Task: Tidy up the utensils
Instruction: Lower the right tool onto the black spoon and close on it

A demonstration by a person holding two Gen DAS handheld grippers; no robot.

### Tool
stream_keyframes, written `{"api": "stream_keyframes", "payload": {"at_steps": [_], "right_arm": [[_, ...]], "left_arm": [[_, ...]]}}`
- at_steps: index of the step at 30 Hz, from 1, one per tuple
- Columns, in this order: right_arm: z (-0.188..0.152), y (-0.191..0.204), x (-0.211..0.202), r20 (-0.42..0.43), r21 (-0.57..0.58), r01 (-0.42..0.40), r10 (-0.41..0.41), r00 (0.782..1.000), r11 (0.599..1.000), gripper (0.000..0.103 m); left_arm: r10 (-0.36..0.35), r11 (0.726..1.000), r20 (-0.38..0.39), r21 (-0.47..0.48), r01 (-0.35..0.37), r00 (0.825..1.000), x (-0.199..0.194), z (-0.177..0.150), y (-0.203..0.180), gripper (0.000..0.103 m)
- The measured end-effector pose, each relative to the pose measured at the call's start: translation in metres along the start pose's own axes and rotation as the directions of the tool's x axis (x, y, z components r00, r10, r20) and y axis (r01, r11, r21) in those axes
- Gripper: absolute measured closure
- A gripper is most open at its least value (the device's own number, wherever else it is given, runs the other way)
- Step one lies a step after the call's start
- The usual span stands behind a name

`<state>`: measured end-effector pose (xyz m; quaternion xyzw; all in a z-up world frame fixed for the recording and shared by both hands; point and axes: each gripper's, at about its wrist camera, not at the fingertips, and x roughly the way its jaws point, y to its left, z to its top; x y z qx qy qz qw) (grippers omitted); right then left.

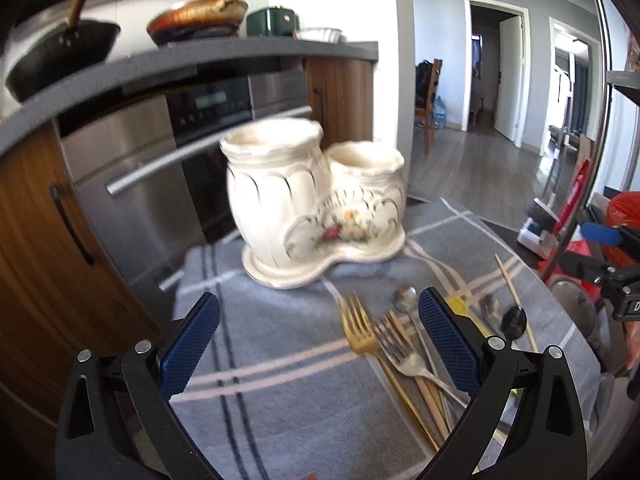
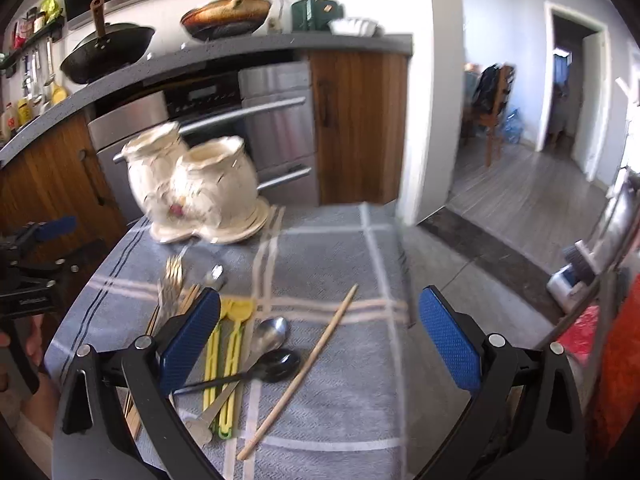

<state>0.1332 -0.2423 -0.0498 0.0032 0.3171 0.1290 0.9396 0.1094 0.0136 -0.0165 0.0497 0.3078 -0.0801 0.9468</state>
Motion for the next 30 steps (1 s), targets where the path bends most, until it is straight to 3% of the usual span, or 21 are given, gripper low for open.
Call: {"api": "stream_keyframes", "payload": {"at_steps": [3,5,11,13,15,16,18,24,30], "right_arm": [[-0.014,0.001,0.018,-0.07,-0.004,-0.03,0.03,0.997,1.0,0.006],[-0.022,0.002,0.027,-0.095,-0.016,-0.028,0.026,0.995,0.999,0.01],[-0.033,0.004,0.04,-0.14,-0.04,-0.038,0.032,0.99,0.998,0.036],[-0.035,0.005,0.044,-0.156,-0.042,-0.049,0.042,0.987,0.998,0.05],[-0.036,0.006,0.048,-0.166,-0.042,-0.055,0.047,0.985,0.998,0.057],[-0.037,0.006,0.05,-0.177,-0.037,-0.058,0.05,0.983,0.998,0.066],[-0.038,0.004,0.052,-0.188,-0.018,-0.068,0.064,0.98,0.997,0.072],[-0.041,0.005,0.058,-0.227,-0.005,-0.095,0.091,0.97,0.995,0.074],[-0.044,0.017,0.057,-0.222,-0.061,-0.089,0.073,0.972,0.994,0.075]], "left_arm": [[-0.017,1.0,-0.032,0.009,0.017,0.999,0.008,-0.007,0.003,0.005],[-0.016,1.0,-0.012,-0.003,0.016,1.0,0.008,-0.01,0.007,0.005],[-0.054,0.998,-0.09,-0.046,0.05,0.995,0.027,-0.016,0.016,0.005],[-0.051,0.998,-0.101,-0.04,0.047,0.994,0.031,-0.016,0.014,0.006],[-0.059,0.998,-0.091,-0.028,0.057,0.994,0.031,-0.017,0.012,0.006],[-0.057,0.998,-0.086,-0.021,0.055,0.995,0.03,-0.018,0.01,0.006],[-0.052,0.999,-0.084,0.005,0.053,0.995,0.03,-0.018,0.005,0.006],[-0.059,0.998,-0.084,0.029,0.062,0.995,0.03,-0.021,-0.002,0.006],[-0.059,0.997,-0.088,0.046,0.064,0.994,0.031,-0.022,-0.009,0.006]]}}
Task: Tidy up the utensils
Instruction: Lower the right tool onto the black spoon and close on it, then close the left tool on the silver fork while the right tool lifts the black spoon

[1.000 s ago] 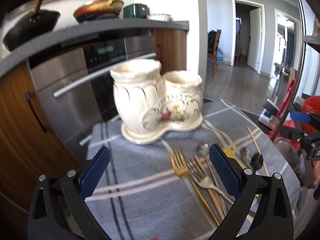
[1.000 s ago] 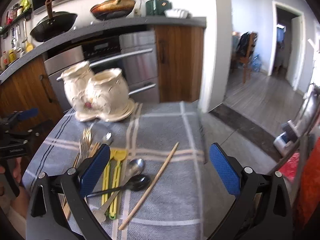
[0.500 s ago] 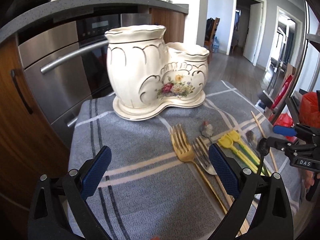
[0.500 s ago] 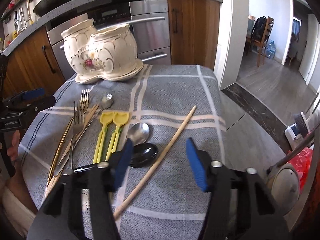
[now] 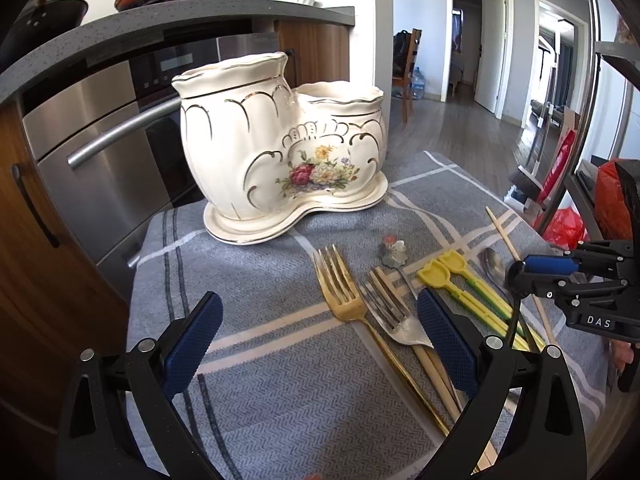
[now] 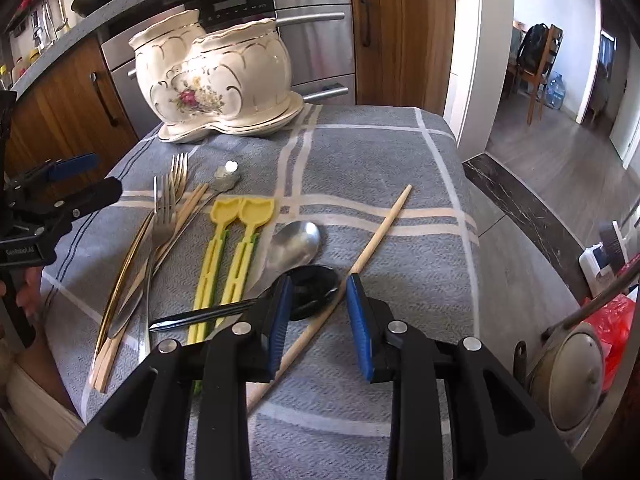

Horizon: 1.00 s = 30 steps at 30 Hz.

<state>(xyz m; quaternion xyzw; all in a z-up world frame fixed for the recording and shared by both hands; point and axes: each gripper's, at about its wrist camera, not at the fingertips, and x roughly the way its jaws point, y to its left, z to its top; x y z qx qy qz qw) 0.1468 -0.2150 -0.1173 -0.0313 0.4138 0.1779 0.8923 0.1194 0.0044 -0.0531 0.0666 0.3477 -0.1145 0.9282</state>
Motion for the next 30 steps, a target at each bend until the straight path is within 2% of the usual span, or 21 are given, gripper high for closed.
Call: {"api": "stream_keyframes", "payload": {"at_steps": [3,8,15,18,30], "right_arm": [[0.001,0.002,-0.003,0.022,-0.021,0.031,-0.03,0.999,0.999,0.075],[0.0,0.002,0.0,0.01,-0.026,0.021,-0.021,1.0,0.999,0.078],[0.001,0.011,0.001,0.02,-0.059,0.043,-0.042,0.999,0.997,0.091],[0.001,0.007,0.003,0.006,-0.02,0.019,-0.019,1.0,1.0,0.098],[0.006,-0.009,-0.028,0.147,0.052,-0.018,0.01,0.989,0.998,0.101]], "left_arm": [[-0.001,1.0,0.002,0.016,0.001,1.0,0.0,0.0,-0.003,0.006],[0.004,1.0,0.002,0.031,-0.004,1.0,0.001,-0.001,-0.007,0.006],[0.002,0.999,0.008,0.039,-0.002,1.0,-0.001,-0.002,-0.008,0.006],[0.006,0.999,-0.005,0.043,-0.006,1.0,0.002,-0.003,-0.009,0.006],[0.002,1.0,-0.008,0.008,-0.002,1.0,0.006,-0.001,-0.012,0.006]]}}
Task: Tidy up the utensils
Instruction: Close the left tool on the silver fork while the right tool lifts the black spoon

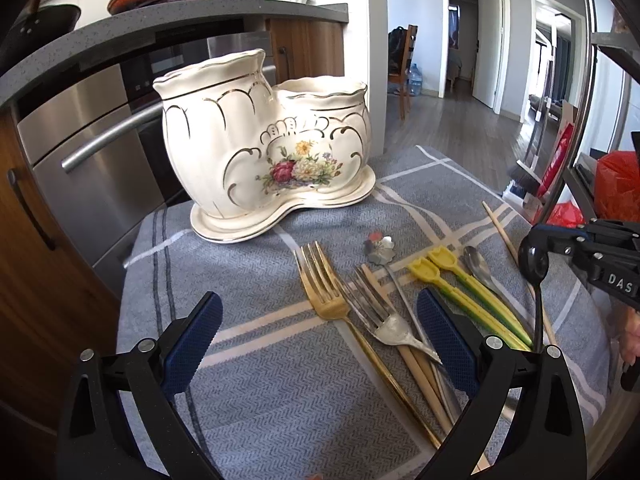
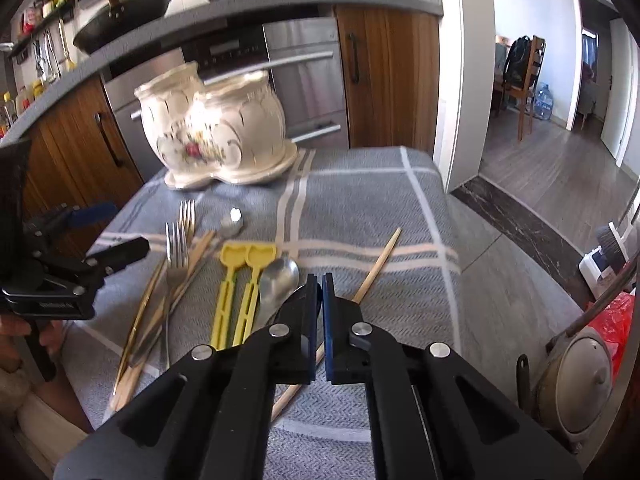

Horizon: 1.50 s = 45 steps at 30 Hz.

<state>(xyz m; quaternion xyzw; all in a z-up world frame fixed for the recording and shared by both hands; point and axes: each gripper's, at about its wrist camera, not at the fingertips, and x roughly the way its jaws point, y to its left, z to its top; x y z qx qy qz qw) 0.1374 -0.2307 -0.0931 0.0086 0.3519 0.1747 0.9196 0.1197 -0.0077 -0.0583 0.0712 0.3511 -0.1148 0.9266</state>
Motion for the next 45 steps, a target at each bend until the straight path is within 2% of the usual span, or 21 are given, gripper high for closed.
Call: {"api": "stream_keyframes", "payload": {"at_steps": [6,13,15,19,22,24,28,31,35,37,39,45], "right_arm": [[0.003,-0.004,-0.016,0.069,0.019,-0.014,0.013,0.998,1.0,0.101],[0.01,-0.008,-0.041,0.187,0.042,-0.002,-0.006,0.982,0.999,0.101],[0.011,-0.009,-0.043,0.196,0.04,0.004,-0.012,0.98,0.999,0.101],[0.012,-0.009,-0.041,0.186,0.045,-0.015,0.007,0.983,0.999,0.101],[0.012,-0.005,-0.039,0.185,0.034,-0.02,0.014,0.983,0.999,0.101],[0.012,-0.003,-0.038,0.183,0.029,-0.024,0.019,0.983,0.999,0.101],[0.013,-0.001,-0.036,0.177,0.031,-0.04,0.034,0.984,0.999,0.101],[0.013,-0.001,-0.035,0.173,0.03,-0.044,0.038,0.984,0.999,0.101],[0.013,-0.002,-0.033,0.166,0.033,-0.047,0.041,0.985,0.998,0.101],[0.013,-0.002,-0.033,0.168,0.034,-0.045,0.039,0.985,0.998,0.101],[0.014,-0.002,-0.033,0.167,0.034,-0.043,0.037,0.985,0.998,0.101],[0.014,-0.003,-0.029,0.17,0.051,-0.022,0.013,0.985,0.998,0.101]], "left_arm": [[0.009,1.0,0.021,0.003,-0.009,1.0,-0.004,0.001,-0.002,0.006],[-0.009,1.0,-0.007,-0.016,0.009,1.0,0.0,0.002,0.0,0.007],[-0.023,0.999,-0.019,-0.032,0.022,1.0,0.003,0.002,0.002,0.009],[-0.079,0.997,-0.054,-0.022,0.078,0.995,0.012,0.002,0.001,0.029],[-0.098,0.995,-0.074,0.005,0.099,0.992,0.023,0.003,-0.002,0.051],[-0.137,0.99,-0.088,-0.028,0.136,0.987,0.029,0.005,0.002,0.058],[-0.179,0.983,-0.078,-0.066,0.174,0.981,0.034,0.007,0.009,0.061],[-0.213,0.975,-0.074,-0.071,0.208,0.974,0.036,0.009,0.008,0.072],[-0.226,0.973,-0.109,-0.067,0.219,0.968,0.045,0.006,0.005,0.073],[-0.238,0.97,-0.111,-0.08,0.23,0.965,0.045,0.006,0.006,0.082],[-0.229,0.972,-0.081,-0.075,0.223,0.97,0.04,0.008,0.007,0.094],[-0.227,0.973,0.033,-0.044,0.228,0.973,0.012,0.015,0.005,0.096]]}}
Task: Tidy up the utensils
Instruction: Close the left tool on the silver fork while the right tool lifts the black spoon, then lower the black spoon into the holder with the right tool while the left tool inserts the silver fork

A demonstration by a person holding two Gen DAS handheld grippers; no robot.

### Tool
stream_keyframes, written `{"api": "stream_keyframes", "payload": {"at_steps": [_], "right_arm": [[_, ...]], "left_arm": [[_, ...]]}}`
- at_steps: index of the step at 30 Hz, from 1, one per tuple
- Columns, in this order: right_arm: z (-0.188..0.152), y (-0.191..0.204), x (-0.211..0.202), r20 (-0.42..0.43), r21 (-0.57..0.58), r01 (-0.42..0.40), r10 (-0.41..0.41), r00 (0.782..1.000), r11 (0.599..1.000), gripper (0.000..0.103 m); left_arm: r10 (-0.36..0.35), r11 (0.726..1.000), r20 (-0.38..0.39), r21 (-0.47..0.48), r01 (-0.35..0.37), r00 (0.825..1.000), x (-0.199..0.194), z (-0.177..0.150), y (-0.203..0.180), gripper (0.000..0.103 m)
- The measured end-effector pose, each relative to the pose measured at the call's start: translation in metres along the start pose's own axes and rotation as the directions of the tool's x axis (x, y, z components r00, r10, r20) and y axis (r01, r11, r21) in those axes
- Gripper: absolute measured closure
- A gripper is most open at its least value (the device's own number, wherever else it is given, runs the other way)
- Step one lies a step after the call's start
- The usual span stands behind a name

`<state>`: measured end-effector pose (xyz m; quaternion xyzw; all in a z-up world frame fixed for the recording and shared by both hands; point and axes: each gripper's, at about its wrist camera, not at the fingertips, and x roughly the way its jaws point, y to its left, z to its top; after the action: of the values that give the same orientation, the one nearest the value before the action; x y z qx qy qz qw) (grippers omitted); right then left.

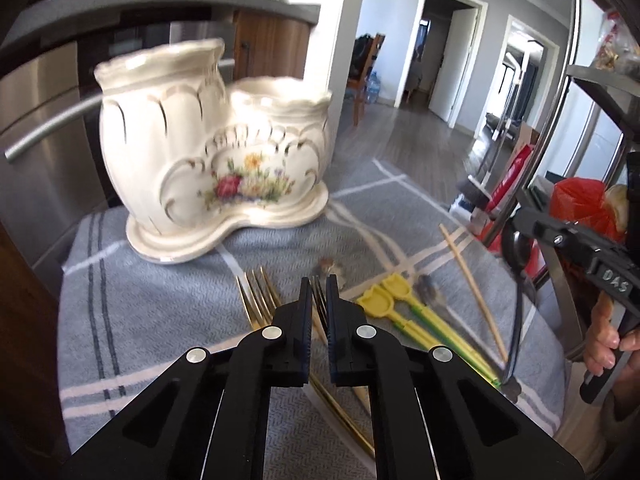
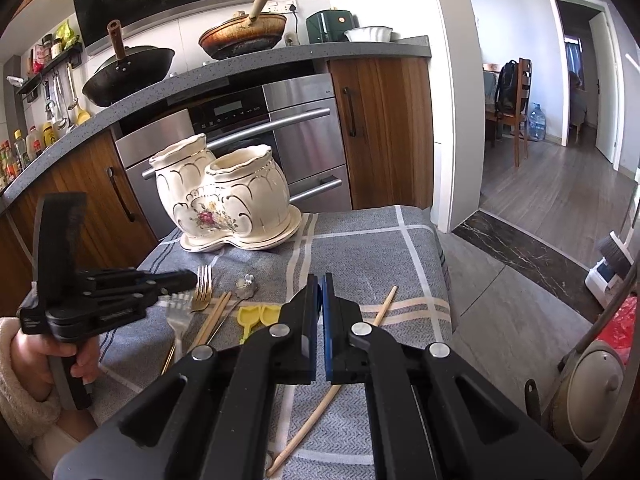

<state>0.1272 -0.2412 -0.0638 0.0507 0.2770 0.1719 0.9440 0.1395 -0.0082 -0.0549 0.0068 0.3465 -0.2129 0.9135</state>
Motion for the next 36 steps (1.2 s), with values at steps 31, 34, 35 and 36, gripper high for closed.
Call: {"api": "stream_keyframes", "payload": {"at_steps": [31,34,35,36], "right_arm": [[0.142,0.074,0.029,0.233,-0.123,0.108,-0.077,0.969,0.987,0.101],[0.162,0.078,0.042,0.266,-0.123,0.132,-0.095,0.959,0.984,0.101],[0.168,0.077,0.047,0.278,-0.119,0.142,-0.104,0.955,0.983,0.101],[0.174,0.075,0.052,0.288,-0.101,0.142,-0.108,0.952,0.985,0.101]], "left_arm": [[0.221,0.944,0.423,0.132,-0.302,0.879,-0.158,0.132,0.014,0.1],[0.271,0.923,0.457,0.128,-0.364,0.847,-0.163,0.158,0.022,0.1],[0.292,0.911,0.465,0.131,-0.391,0.836,-0.162,0.167,0.023,0.1],[0.306,0.903,0.469,0.132,-0.409,0.828,-0.16,0.173,0.025,0.1]]}}
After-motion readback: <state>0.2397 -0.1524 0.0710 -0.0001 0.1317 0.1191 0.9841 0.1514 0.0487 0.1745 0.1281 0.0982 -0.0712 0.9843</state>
